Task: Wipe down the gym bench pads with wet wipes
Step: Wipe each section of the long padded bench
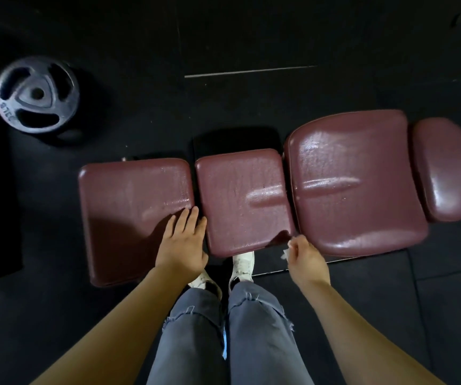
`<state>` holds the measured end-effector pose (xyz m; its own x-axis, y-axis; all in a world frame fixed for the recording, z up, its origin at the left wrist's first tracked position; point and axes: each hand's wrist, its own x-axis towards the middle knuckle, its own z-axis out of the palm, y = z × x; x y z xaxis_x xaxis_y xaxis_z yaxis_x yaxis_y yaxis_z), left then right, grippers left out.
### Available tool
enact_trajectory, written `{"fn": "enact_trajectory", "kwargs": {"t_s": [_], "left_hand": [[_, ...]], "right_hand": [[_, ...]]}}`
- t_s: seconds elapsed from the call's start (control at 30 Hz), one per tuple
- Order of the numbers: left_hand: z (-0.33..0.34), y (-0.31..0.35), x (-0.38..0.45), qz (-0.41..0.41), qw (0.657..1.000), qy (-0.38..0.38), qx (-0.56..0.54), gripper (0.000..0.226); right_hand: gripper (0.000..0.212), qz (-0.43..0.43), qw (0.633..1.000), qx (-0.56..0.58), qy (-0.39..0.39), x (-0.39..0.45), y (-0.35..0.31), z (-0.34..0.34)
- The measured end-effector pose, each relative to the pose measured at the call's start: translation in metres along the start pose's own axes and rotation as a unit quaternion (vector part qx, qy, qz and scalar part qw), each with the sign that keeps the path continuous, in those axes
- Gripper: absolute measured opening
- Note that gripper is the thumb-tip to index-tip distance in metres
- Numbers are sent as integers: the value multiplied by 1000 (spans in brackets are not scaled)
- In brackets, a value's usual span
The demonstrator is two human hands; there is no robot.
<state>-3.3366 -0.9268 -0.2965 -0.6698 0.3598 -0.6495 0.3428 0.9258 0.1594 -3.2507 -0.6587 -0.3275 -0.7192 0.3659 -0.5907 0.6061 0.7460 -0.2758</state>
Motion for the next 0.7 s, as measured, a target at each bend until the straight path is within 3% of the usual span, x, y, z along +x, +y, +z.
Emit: {"fn": "enact_trajectory", "kwargs": {"t_s": [0.3,0.7], "left_hand": [[-32,43,2,69,997,1,26,75],[-46,150,61,52,999,8,12,75]], "right_hand": [[11,45,980,191,36,-11,7,-63],[9,23,970,239,22,63,69,-138]]}}
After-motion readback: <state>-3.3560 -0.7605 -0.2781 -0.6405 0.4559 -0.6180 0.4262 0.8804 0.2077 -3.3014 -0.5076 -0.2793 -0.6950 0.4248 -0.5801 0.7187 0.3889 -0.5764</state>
